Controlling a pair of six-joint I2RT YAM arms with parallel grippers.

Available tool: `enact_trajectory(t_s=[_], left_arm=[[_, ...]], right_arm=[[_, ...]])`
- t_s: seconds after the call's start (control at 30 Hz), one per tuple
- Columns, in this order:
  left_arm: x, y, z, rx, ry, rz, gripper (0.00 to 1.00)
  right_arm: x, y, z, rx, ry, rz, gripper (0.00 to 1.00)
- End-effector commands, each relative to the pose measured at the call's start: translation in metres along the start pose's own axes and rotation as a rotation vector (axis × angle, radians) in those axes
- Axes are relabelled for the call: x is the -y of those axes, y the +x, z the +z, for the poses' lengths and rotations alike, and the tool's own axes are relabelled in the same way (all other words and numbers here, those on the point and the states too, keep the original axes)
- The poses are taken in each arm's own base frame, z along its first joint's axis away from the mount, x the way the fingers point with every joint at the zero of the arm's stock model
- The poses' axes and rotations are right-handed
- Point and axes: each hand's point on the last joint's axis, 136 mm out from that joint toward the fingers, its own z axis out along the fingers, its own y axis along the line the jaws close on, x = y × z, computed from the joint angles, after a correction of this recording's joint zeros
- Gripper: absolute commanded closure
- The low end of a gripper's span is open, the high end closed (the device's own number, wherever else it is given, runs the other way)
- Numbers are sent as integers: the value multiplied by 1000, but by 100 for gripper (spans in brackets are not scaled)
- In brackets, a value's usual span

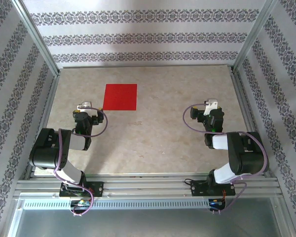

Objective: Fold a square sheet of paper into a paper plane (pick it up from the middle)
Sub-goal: Move the square sheet of paper to the center of the table.

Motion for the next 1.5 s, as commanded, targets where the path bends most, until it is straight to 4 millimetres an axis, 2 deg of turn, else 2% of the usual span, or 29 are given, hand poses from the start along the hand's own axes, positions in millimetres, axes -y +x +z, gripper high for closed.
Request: enact_trajectory(t_s=[0.0,0.83,1.0,1.1,1.17,1.2,1.27,1.37,1.47], left_arm=[[3,-3,3,3,13,18,1],[3,-3,1,9,14,20,1],[-4,-14,-14,72,-11,0,1],[-13,-32,-23,69,-55,-14,1],[-19,-46,-28,31,-89,-39,1],[-22,-55,-31,13,-109,-79,1],[-21,-72,-35,-8,-105,-147,1],[-10,-79,-34,-98,-53,-290,1],[8,-75,-28,-196,22,-352,1]], right_arm=[[-2,-8,2,25,-20,16,2],[-5,-8,2,27,-29,4,2],[-7,-29,-11,31,-14,-12,2],[-9,-46,-22,31,31,-39,2],[-11,-66,-28,33,52,30,2],[-13,-76,-30,10,49,119,2],[-26,-87,-28,-64,-9,255,2],[-70,-94,-15,-156,-194,367,2],[-121,-94,0,-260,-322,435,2]])
